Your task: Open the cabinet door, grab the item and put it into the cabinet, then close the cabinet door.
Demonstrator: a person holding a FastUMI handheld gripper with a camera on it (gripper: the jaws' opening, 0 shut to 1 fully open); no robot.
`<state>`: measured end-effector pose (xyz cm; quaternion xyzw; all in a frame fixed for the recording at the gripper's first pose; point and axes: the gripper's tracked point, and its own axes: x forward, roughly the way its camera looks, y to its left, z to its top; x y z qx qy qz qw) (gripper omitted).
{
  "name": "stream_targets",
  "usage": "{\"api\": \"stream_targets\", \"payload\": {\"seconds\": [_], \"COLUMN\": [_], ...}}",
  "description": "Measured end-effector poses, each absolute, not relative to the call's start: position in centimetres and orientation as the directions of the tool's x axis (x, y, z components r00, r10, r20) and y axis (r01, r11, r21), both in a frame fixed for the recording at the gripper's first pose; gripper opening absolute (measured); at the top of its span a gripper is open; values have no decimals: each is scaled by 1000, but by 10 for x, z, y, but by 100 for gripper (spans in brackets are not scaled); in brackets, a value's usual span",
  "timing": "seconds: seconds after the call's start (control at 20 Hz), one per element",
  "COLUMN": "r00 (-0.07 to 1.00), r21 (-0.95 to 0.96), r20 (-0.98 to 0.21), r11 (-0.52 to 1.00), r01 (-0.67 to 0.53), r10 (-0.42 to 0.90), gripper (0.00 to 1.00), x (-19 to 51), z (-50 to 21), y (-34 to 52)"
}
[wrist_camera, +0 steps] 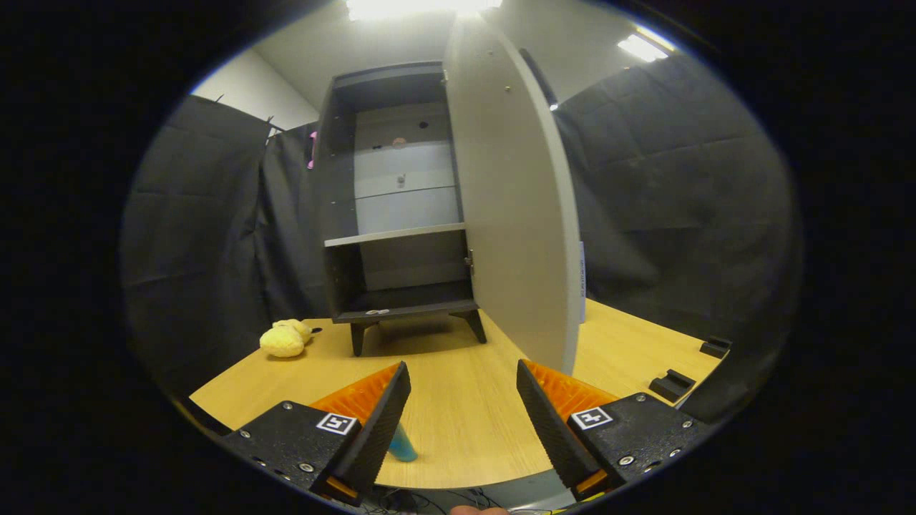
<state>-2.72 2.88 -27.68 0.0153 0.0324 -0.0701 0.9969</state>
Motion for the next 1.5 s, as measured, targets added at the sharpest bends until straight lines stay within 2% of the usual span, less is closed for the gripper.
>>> {"api": "stream_targets", "payload": {"seconds": [0.15,0.3,0.55,0.6,0.65,0.7,0.8,1.05,1.5], "r00": [994,989,962,939,905,928,928,920,938], "r21": [7,45,64,19,-60,-66,-45,-19,2], "r20": [-75,-125,-260,-325,-398,-345,-351,-367,-332], "r11": [997,996,993,992,989,990,992,990,995], "r01": [76,81,100,127,137,128,118,140,104], "r10": [-75,-75,-80,-114,-150,-143,-126,-138,-97], "gripper": [93,93,93,92,88,72,40,38,37], "x": [-12,5,33,37,32,40,36,50,67], "z": [-308,-345,-417,-438,-461,-451,-449,-435,-353], "y": [74,89,94,89,81,84,87,81,79]}}
